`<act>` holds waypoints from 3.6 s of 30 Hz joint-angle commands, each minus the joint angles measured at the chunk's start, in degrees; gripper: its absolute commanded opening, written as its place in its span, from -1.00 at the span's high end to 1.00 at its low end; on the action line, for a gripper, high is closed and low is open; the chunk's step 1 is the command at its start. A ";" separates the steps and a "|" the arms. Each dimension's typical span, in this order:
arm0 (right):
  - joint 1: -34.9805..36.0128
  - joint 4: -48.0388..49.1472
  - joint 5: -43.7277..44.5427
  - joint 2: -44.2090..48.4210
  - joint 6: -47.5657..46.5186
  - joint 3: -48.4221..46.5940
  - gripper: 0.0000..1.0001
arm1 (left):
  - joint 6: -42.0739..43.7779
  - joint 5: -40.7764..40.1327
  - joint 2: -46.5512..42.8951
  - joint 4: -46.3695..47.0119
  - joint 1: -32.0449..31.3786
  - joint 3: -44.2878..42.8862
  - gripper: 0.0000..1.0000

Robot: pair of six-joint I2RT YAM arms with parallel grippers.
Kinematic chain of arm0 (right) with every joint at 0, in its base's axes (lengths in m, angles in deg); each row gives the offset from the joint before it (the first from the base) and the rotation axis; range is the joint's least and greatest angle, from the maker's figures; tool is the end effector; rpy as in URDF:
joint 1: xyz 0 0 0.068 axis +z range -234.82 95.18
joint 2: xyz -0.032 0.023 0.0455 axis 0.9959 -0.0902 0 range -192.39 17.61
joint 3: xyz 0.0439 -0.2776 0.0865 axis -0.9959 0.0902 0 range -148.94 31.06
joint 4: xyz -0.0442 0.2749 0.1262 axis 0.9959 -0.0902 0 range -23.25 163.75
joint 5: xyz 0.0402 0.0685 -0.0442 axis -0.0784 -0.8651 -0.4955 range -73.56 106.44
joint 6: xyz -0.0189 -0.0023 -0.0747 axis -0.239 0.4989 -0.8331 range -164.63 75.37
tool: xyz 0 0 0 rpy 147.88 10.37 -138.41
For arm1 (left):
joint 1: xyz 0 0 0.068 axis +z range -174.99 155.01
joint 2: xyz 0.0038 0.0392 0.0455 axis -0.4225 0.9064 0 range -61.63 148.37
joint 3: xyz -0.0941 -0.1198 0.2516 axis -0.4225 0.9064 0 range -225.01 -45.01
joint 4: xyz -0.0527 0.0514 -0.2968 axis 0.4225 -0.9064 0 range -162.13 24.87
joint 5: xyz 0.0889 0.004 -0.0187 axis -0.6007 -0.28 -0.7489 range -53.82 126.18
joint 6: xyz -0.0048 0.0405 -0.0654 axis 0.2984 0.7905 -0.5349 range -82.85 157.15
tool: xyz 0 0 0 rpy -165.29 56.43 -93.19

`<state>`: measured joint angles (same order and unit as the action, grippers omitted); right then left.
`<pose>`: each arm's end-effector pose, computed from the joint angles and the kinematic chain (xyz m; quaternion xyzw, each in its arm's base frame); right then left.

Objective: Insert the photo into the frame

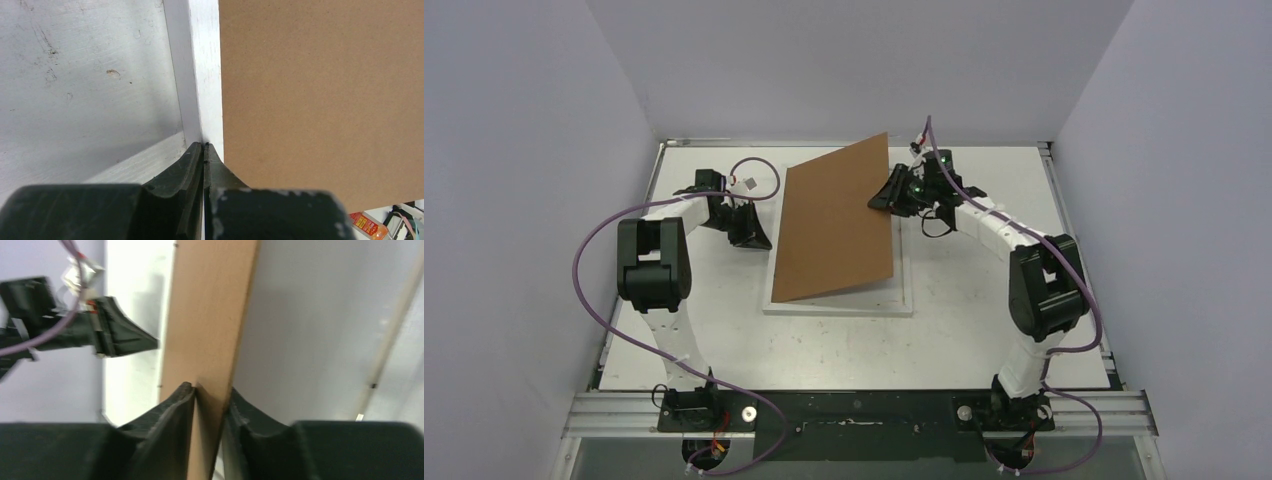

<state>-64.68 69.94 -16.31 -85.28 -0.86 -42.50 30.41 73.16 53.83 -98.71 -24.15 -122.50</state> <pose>0.4343 0.1973 0.2310 0.0413 0.8533 0.4521 0.2564 0.4504 -0.0328 0.1196 -0.0112 0.9374 -0.3204 0.1358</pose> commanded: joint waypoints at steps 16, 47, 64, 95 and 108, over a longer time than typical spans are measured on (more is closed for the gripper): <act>5.73 -25.28 20.74 -5.93 -18.58 -12.31 -0.87 | 1.29 0.29 1.72 1.15 -0.40 -0.67 1.00; 13.00 -40.35 38.88 -10.82 -23.54 -25.71 -0.80 | 1.64 1.32 1.34 0.73 -0.23 -0.32 1.00; 9.88 -31.59 26.00 -5.64 -22.30 -17.31 -0.79 | 2.52 0.74 0.73 -0.93 0.13 -0.99 1.00; 10.88 -20.12 25.35 -1.50 -18.73 -5.08 -0.85 | 2.35 0.29 1.27 -2.31 -0.05 -2.53 1.00; 13.81 -22.87 26.63 -9.60 -18.74 -12.27 -0.96 | 1.97 0.51 1.32 -2.19 -0.05 -2.81 1.00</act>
<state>-51.90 46.85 8.65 -92.52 -19.92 -50.54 31.83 73.75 54.44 -100.20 -24.04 -123.60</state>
